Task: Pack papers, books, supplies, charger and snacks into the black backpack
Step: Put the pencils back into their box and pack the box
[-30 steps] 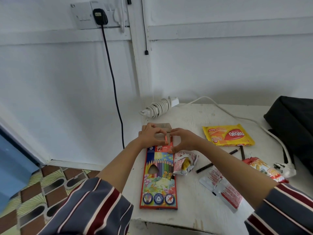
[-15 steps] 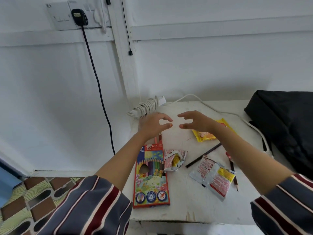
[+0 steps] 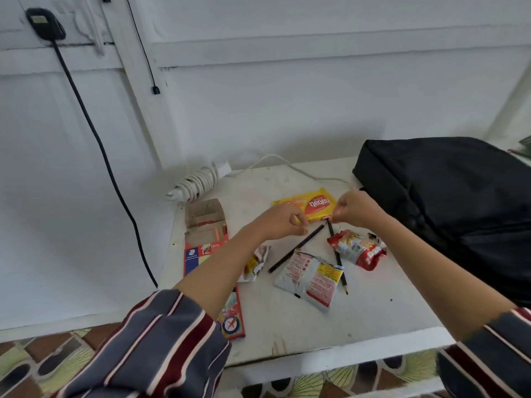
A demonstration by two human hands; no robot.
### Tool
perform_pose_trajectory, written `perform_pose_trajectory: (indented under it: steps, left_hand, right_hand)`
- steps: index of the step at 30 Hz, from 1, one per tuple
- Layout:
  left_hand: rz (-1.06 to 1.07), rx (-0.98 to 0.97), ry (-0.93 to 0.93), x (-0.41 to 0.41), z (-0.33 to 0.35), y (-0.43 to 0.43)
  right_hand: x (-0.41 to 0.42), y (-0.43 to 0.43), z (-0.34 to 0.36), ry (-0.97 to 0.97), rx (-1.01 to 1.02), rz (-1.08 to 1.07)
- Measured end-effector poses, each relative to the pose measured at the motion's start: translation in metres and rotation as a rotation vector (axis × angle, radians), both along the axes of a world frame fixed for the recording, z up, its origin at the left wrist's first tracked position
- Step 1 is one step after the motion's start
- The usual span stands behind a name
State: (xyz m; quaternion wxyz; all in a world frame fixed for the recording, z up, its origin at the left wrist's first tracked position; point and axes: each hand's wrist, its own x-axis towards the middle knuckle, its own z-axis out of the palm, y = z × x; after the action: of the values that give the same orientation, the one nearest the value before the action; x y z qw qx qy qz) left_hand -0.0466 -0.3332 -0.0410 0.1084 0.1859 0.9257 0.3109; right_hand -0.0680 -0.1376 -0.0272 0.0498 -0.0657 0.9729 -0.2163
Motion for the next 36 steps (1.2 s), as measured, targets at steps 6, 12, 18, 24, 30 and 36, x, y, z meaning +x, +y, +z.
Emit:
perform_pose_trajectory:
  steps: [6,12,18,24,30,36]
  left_hand:
    - [0.046,-0.093,-0.034,0.004,-0.004,0.027]
    - [0.101,-0.132,-0.030,0.003,-0.006,0.036]
    - [0.155,-0.072,-0.025,0.003,-0.003,0.034]
    - [0.168,-0.042,-0.031,0.000,-0.001,0.031]
    - [0.192,-0.005,-0.050,0.000,-0.001,0.029]
    - [0.224,0.057,-0.044,0.000,0.001,0.026]
  right_hand:
    - [0.000,-0.002,-0.012,-0.060,0.131,-0.074]
    - [-0.002,-0.006,-0.018,-0.092,0.138,-0.084]
    - [-0.006,-0.004,-0.020,-0.115,0.055,-0.144]
    - [-0.005,-0.005,-0.017,-0.118,0.190,-0.095]
    - [-0.003,-0.008,-0.017,-0.117,0.152,-0.099]
    - [-0.007,-0.007,-0.010,-0.103,-0.029,-0.106]
